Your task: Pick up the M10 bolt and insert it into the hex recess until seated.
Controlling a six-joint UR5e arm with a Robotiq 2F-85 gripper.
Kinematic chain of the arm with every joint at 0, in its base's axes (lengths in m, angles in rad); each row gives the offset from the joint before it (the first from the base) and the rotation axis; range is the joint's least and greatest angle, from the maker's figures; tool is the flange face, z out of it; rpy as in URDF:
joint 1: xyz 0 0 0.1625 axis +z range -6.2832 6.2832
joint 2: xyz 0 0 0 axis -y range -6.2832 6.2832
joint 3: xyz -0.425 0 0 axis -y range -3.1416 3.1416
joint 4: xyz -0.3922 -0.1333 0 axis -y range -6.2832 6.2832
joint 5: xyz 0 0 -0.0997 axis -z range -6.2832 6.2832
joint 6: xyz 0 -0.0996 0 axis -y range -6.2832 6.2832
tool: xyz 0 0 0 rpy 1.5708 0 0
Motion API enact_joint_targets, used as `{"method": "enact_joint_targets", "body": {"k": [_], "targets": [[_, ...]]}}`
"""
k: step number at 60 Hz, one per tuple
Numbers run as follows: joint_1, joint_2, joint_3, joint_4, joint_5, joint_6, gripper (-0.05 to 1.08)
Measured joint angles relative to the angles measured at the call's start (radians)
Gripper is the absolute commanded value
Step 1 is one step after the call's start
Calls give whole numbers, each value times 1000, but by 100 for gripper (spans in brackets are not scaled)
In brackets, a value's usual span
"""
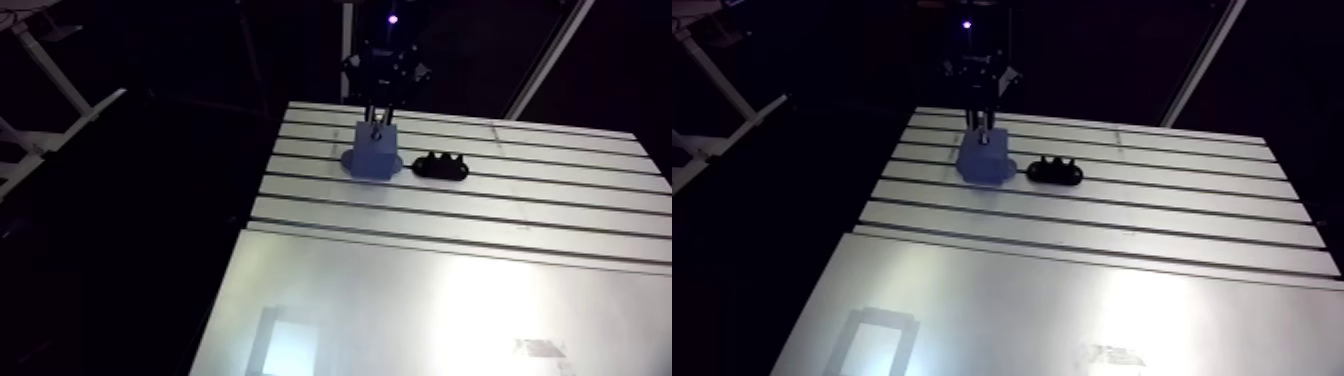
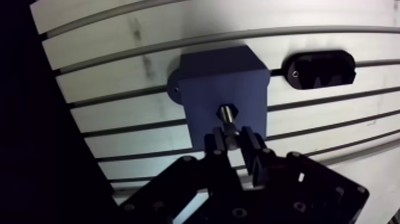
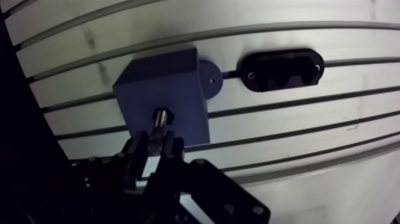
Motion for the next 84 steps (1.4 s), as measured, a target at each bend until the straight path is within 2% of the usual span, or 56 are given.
{"method": "enact_joint_targets", "body": {"k": [84], "targets": [[0, 1, 7, -4, -2, -3, 84]]}}
